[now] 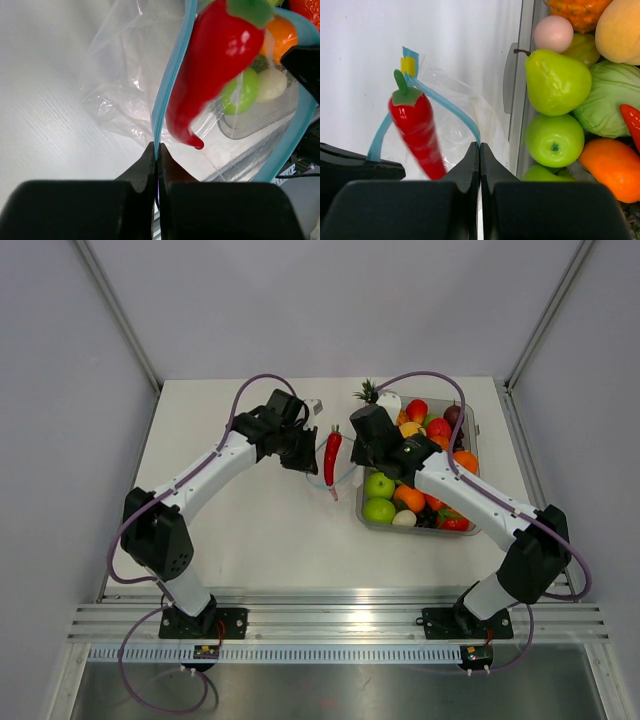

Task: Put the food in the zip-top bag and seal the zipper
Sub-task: Adjust the zipper food storage bag at the center of the board.

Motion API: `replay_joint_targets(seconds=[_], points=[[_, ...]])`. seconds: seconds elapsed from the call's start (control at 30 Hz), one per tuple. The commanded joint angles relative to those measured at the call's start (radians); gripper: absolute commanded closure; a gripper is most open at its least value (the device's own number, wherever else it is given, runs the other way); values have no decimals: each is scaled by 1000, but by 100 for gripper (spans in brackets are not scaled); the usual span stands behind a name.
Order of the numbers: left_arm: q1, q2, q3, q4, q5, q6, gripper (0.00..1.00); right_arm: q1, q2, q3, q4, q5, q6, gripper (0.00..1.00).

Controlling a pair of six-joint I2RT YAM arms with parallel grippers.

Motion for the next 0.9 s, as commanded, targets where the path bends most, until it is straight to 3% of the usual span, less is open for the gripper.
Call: replay_joint_targets(seconds=[0.0,0.1,0.27,0.6,0.7,0.87], points=[[5,-61,47,10,22,51,100,-7,-2,86,67,58,-1,100],[-1,-84,47,35,68,67,100,-9,58,166,64,63,-38,100],[3,-141,24,87,15,53,100,-15,110,247,43,75,-73,100],[49,-92,87,133,-74,-91,100,-6,24,71,121,-46,11,100],[49,-48,93,132,-65,-93,100,22,15,0,155,-75,45,100],[46,-40,82,144,-4,-101,100,35,18,17,136,-88,53,100]])
